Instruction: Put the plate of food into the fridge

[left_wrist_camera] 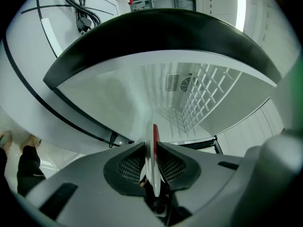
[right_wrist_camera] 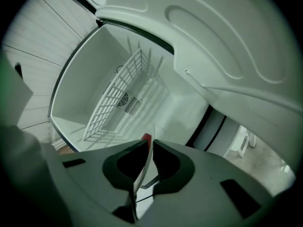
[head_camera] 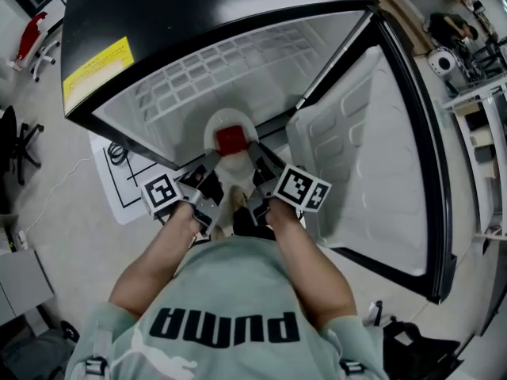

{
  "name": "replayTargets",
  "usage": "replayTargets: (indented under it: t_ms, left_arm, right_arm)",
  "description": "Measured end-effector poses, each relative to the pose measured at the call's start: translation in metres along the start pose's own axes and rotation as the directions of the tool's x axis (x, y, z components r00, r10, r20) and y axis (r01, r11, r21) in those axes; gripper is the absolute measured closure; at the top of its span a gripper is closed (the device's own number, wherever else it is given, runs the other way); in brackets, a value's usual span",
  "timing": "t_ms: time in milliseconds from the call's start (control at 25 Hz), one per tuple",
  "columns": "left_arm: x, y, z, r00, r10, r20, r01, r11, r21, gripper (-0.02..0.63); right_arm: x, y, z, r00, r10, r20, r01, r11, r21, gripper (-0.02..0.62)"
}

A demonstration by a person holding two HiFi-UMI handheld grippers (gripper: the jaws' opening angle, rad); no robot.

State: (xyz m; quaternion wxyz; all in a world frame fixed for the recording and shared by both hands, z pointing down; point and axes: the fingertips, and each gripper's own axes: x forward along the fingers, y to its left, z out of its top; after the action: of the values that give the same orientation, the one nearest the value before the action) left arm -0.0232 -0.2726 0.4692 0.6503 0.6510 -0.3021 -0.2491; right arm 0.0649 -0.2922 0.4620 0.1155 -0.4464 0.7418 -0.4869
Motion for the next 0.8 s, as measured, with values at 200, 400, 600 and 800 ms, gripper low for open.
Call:
replayTargets:
  t_ms: [200, 400, 600, 800]
  left_arm:
    - [0.011, 0.011, 0.014, 0.997, 0.005, 0.078, -0.004, 1.000, -0.011, 0.531]
    - [0.019, 0.018, 0.027, 0.989, 0.008, 0.149, -0.007, 1.000, -0.006, 0.532]
    - [0.026, 0.027, 0.038, 0.976, 0.009, 0.218, -0.012, 1.000, 0.010, 0.532]
    - [0.032, 0.035, 0.049, 0.962, 0.007, 0.274, -0.012, 1.000, 0.017, 0.532]
  right_arm:
    - [0.022, -0.008, 0.008, 0.999, 0.020, -0.043, -0.021, 0.999, -0.029, 0.558]
    - [0.041, -0.015, 0.011, 0.997, 0.028, -0.070, -0.031, 0.999, -0.040, 0.558]
    - [0.060, -0.026, 0.013, 0.995, 0.036, -0.090, -0.040, 0.998, -0.049, 0.558]
    - [0.078, -0.035, 0.013, 0.994, 0.042, -0.098, -0.049, 0.997, -0.067, 0.558]
